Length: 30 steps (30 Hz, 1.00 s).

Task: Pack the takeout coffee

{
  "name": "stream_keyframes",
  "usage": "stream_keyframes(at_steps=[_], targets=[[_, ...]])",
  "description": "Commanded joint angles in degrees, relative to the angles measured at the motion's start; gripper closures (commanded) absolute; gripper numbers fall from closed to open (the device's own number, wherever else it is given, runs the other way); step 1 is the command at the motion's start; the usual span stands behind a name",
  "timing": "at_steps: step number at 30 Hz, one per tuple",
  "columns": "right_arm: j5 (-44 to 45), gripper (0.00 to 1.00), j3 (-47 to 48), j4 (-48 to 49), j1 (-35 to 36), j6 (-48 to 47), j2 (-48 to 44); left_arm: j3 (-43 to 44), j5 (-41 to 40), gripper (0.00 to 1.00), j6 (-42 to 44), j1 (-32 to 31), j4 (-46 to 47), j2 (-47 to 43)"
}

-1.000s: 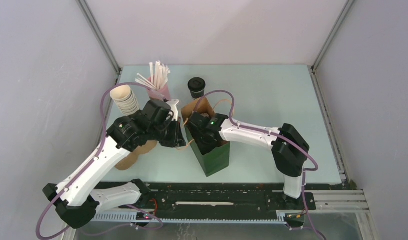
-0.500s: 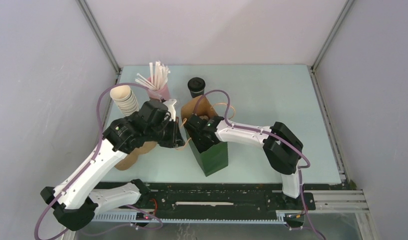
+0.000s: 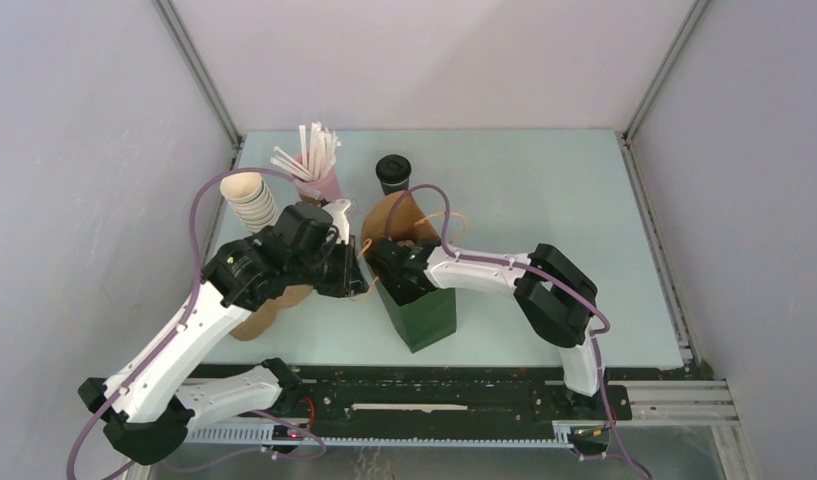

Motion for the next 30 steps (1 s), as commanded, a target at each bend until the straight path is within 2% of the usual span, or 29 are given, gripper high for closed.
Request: stream_keyframes(at_steps=[1, 13, 20, 22, 30], targets=[[-0.3, 0.55, -1.7, -0.3, 0.2, 0.2, 3.2, -1.2, -0.1, 0.99, 0.1, 0.2, 1.7, -1.0], [-3.0, 0.53, 0.0, -0.6, -0.8, -3.1, 8.7, -0.8, 0.0, 0.99, -0.3, 0.2, 3.2, 0.4], [-5.6, 0.50, 3.4, -4.1, -0.8, -3.2, 0.2, 0.2, 0.0, 0.99, -0.3, 0.2, 3.2, 0.8], [-5.8, 0.46, 5.1, -5.7, -0.7, -2.9, -2.4, 0.8, 0.3, 0.99, -0.2, 0.2, 2.9, 1.0], [-1.6, 0.42, 9.8, -11.4, -2.5, -3.7, -8.0, 5.7, -0.3, 1.00, 0.7, 0.3, 1.6, 3.4]])
